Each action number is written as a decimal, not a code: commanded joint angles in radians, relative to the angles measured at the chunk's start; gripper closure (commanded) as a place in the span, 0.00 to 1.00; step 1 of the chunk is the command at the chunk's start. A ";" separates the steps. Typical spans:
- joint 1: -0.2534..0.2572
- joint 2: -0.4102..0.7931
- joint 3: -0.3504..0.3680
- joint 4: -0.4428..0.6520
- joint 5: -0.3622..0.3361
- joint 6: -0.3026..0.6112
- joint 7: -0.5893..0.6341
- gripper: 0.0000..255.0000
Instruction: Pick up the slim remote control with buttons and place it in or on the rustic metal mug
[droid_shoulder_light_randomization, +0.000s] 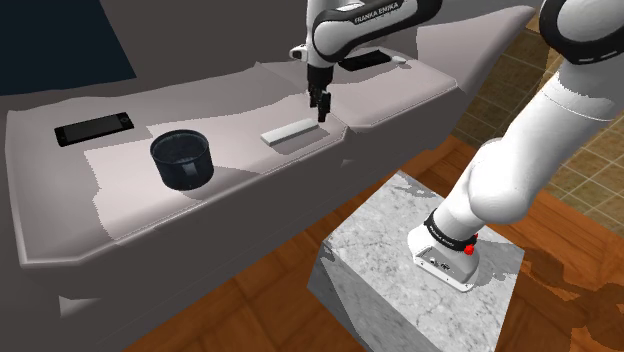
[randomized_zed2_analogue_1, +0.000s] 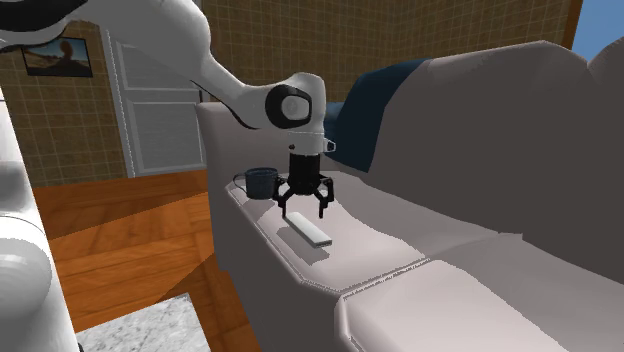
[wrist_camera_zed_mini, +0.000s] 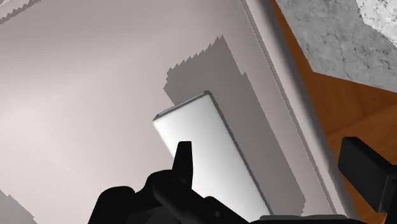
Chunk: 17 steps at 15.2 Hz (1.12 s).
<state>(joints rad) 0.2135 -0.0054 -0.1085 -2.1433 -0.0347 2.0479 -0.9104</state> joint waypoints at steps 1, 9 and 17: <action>0.012 0.075 0.011 0.061 0.019 0.020 -0.075 0.00; 0.033 0.217 0.054 0.139 0.050 0.096 -0.221 0.00; 0.032 0.245 0.054 0.111 0.053 0.153 -0.222 0.00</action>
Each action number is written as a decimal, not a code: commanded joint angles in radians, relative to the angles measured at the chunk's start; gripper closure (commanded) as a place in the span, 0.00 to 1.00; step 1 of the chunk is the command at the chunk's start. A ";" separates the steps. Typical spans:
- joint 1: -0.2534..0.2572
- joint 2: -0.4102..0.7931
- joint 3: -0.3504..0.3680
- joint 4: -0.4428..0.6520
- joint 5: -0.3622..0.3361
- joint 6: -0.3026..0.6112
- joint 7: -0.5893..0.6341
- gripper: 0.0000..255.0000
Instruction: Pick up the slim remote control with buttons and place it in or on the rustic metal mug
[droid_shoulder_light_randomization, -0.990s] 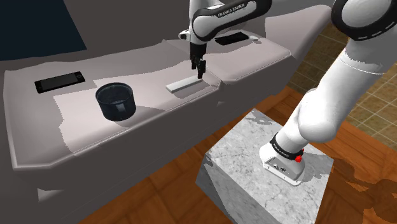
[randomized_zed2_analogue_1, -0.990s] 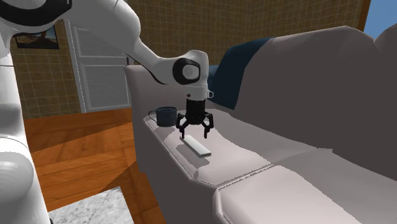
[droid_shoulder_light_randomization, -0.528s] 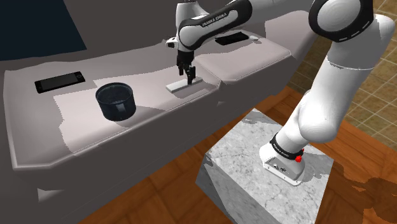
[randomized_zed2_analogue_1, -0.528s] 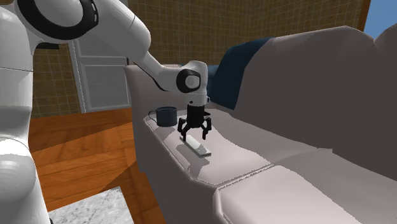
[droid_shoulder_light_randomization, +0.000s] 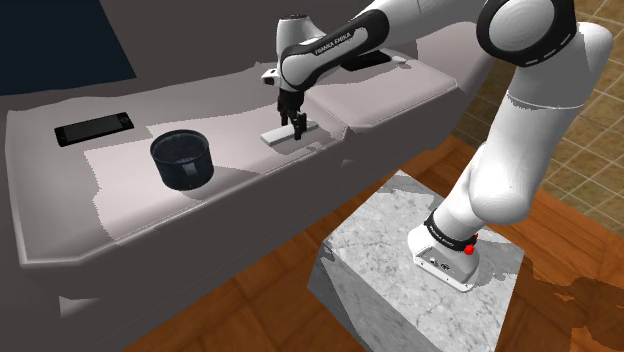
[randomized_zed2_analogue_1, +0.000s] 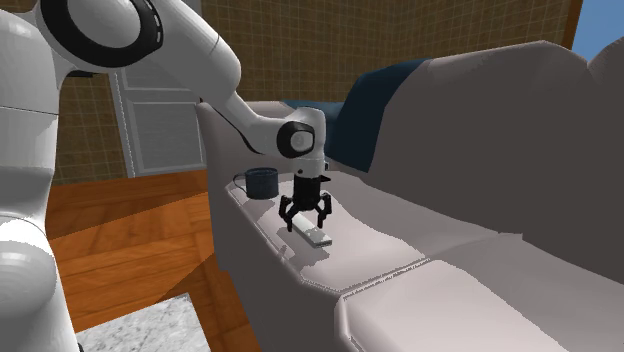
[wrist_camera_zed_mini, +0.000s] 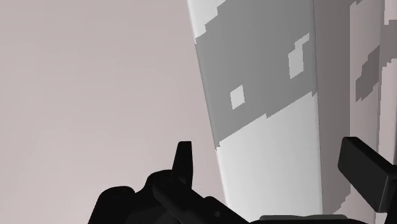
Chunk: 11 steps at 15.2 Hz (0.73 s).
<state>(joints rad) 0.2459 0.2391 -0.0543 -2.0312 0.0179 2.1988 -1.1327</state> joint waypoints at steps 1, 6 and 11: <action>0.000 0.000 0.000 -0.001 0.000 0.002 0.000 0.00; 0.000 0.000 0.000 -0.001 0.000 0.001 0.000 1.00; 0.000 0.002 0.000 0.003 0.000 0.000 0.000 1.00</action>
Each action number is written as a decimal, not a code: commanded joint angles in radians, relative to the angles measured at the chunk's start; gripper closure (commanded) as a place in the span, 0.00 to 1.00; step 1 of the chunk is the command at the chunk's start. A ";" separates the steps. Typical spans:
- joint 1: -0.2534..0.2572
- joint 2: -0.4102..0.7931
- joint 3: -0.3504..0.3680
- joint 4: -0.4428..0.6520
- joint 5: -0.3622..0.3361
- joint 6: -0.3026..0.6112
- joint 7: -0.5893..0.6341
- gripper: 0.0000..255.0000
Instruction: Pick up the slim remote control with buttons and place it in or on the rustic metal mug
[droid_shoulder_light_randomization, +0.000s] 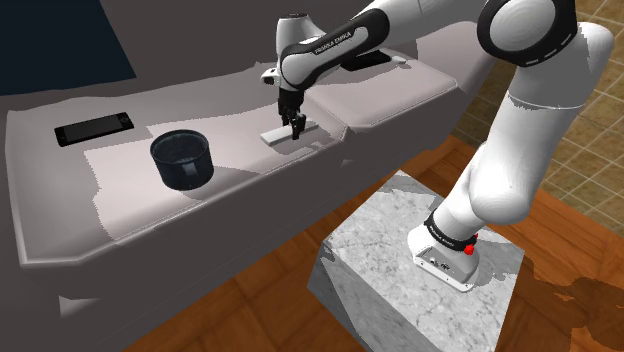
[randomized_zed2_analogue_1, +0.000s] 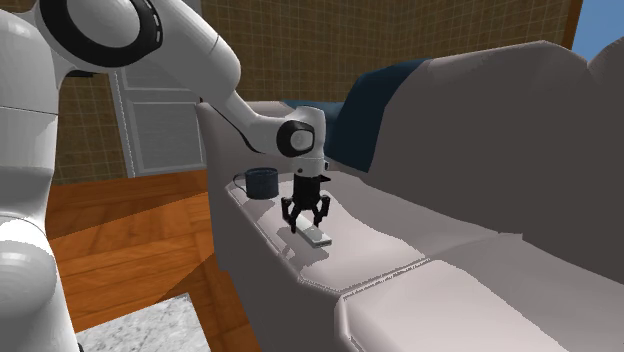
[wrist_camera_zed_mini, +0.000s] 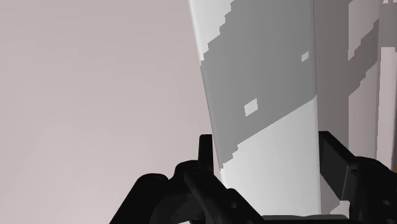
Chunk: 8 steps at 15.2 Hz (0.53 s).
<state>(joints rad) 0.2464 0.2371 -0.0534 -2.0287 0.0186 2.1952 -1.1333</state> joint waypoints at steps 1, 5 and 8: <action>-0.001 0.004 -0.001 0.000 0.000 0.004 0.000 1.00; 0.000 -0.013 -0.001 0.005 -0.002 -0.019 0.002 1.00; 0.000 -0.034 -0.002 0.020 -0.004 -0.055 0.003 1.00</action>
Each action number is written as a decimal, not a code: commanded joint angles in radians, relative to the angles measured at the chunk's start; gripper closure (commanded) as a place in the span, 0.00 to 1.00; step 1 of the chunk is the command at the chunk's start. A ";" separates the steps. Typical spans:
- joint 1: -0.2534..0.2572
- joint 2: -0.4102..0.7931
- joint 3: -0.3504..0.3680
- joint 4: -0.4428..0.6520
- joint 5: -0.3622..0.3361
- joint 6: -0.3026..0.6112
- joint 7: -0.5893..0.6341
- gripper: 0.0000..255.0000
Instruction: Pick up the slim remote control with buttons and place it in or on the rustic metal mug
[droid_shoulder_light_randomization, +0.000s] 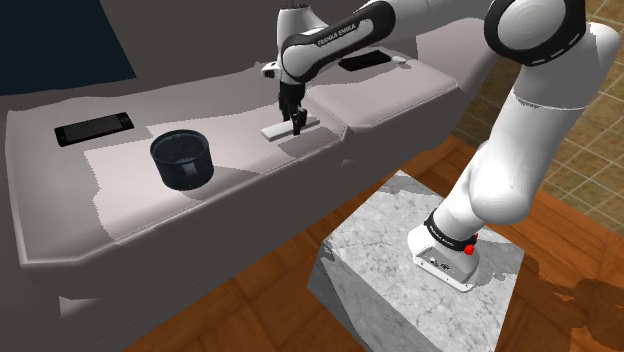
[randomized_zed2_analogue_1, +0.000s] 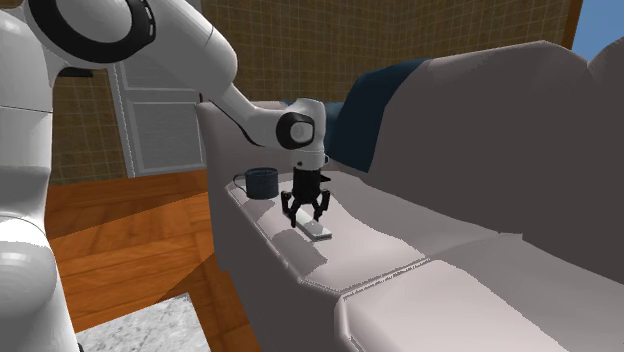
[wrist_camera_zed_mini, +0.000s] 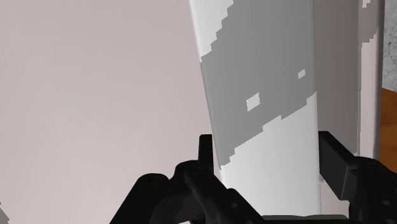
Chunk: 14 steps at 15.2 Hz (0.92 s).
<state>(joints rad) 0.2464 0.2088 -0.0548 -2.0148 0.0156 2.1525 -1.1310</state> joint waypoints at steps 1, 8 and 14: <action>0.000 -0.012 0.000 0.012 -0.001 -0.024 0.001 1.00; 0.001 -0.053 -0.001 0.056 -0.004 -0.109 0.003 1.00; 0.001 -0.082 -0.001 0.103 -0.006 -0.184 0.004 1.00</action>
<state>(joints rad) 0.2465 0.1309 -0.0567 -1.9226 0.0095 1.9825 -1.1286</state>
